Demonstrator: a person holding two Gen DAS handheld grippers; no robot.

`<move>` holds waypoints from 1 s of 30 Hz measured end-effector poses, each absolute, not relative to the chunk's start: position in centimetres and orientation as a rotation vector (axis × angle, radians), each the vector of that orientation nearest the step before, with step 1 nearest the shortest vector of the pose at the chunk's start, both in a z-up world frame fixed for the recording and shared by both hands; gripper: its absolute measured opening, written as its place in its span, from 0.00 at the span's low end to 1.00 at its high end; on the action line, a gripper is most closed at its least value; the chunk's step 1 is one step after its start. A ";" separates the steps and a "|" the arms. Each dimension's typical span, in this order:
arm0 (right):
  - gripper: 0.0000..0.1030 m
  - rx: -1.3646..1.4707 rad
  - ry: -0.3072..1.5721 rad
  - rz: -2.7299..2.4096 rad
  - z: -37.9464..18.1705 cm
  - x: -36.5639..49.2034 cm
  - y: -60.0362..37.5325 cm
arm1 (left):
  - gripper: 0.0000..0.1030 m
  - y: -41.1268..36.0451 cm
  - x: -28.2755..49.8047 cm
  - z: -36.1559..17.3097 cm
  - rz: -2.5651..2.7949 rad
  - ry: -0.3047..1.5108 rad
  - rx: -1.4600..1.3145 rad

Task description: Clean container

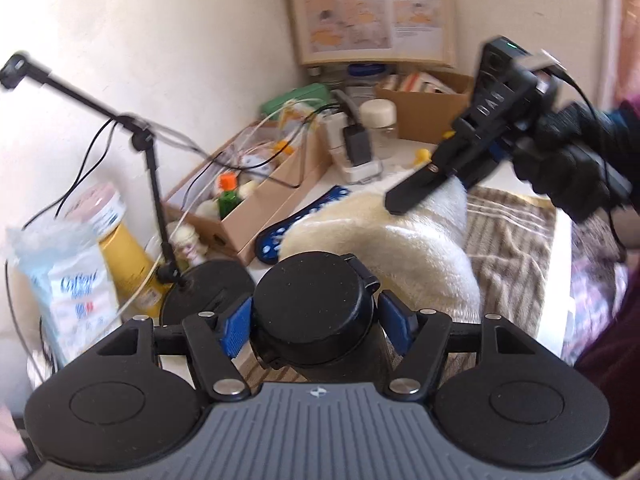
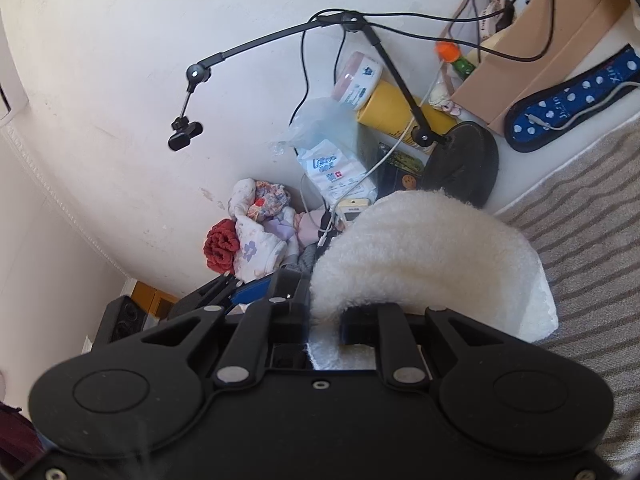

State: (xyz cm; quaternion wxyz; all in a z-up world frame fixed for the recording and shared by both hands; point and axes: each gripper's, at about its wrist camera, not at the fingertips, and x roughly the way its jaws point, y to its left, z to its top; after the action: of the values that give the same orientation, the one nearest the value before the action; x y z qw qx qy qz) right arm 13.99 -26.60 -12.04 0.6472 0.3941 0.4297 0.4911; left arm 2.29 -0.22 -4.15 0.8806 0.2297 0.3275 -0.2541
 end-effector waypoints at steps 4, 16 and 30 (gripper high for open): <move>0.12 0.882 0.957 1.168 -11.0 14.0 -26.1 | 0.64 0.7 2.2 -4.4 -0.583 0.646 0.474; 0.12 0.982 0.983 1.232 -12.1 14.2 -23.3 | 0.64 0.1 1.5 -4.6 -0.543 0.626 0.465; 0.12 1.171 1.099 1.143 -16.6 13.5 -23.0 | 0.64 0.4 1.1 -4.6 -0.507 0.624 0.451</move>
State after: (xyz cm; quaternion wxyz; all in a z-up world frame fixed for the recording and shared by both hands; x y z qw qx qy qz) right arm 13.52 -22.97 -16.65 0.5521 0.4953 0.4648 0.4835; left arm 1.14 0.35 -4.58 0.8957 0.2176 0.3009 -0.2447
